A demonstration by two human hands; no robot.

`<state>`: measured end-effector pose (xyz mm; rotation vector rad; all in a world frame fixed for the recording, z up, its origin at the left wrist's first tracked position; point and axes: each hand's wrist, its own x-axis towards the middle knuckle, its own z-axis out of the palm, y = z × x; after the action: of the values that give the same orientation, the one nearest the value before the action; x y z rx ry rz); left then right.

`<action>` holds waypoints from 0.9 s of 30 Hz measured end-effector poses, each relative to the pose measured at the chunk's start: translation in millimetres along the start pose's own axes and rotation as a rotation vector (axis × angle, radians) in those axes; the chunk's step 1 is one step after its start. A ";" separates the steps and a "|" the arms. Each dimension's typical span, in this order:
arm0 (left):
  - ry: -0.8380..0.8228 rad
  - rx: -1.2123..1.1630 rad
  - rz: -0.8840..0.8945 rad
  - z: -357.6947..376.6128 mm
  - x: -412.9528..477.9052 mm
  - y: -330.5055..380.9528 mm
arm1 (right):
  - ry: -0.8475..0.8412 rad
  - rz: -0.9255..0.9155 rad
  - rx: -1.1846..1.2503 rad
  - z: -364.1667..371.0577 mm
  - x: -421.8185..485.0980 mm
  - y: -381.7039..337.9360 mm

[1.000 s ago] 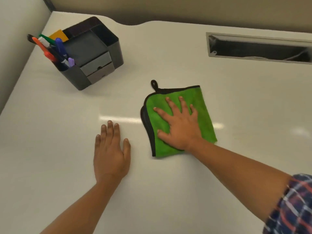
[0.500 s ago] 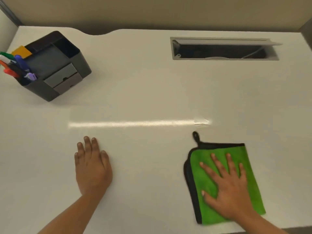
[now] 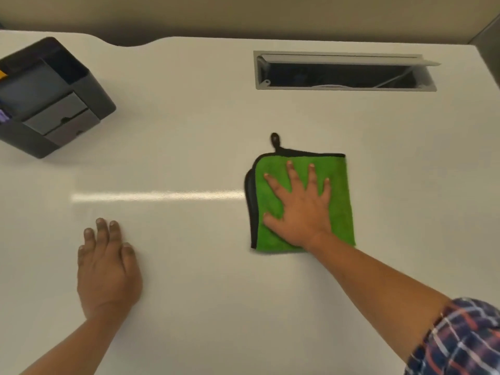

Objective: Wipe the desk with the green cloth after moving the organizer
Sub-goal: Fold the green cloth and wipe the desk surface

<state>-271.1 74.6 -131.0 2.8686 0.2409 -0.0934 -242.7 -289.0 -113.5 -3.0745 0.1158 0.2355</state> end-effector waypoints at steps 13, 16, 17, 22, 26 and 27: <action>0.004 0.040 -0.022 3.2 3.7 -1.1 | -0.033 0.218 0.009 4.3 -75.7 116.7; 0.001 0.051 -0.023 3.5 4.0 -0.2 | 0.001 0.314 0.051 -1.8 -10.7 94.9; 0.003 0.056 -0.024 3.7 3.8 -0.5 | 0.001 0.295 0.056 -4.2 6.7 82.0; 0.013 0.069 -0.014 5.6 6.8 -4.4 | 0.005 -0.018 0.048 -3.3 10.2 1.5; 0.031 0.054 -0.009 8.4 5.4 -8.3 | 0.024 -0.221 0.099 18.4 -78.4 -10.8; 0.034 0.054 -0.006 8.9 6.4 -10.2 | 0.011 -0.239 0.091 24.9 -105.0 -2.9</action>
<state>-266.9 82.9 -142.6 2.9251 0.2567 -0.0533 -349.8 -277.2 -121.8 -2.9618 -0.2323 0.1955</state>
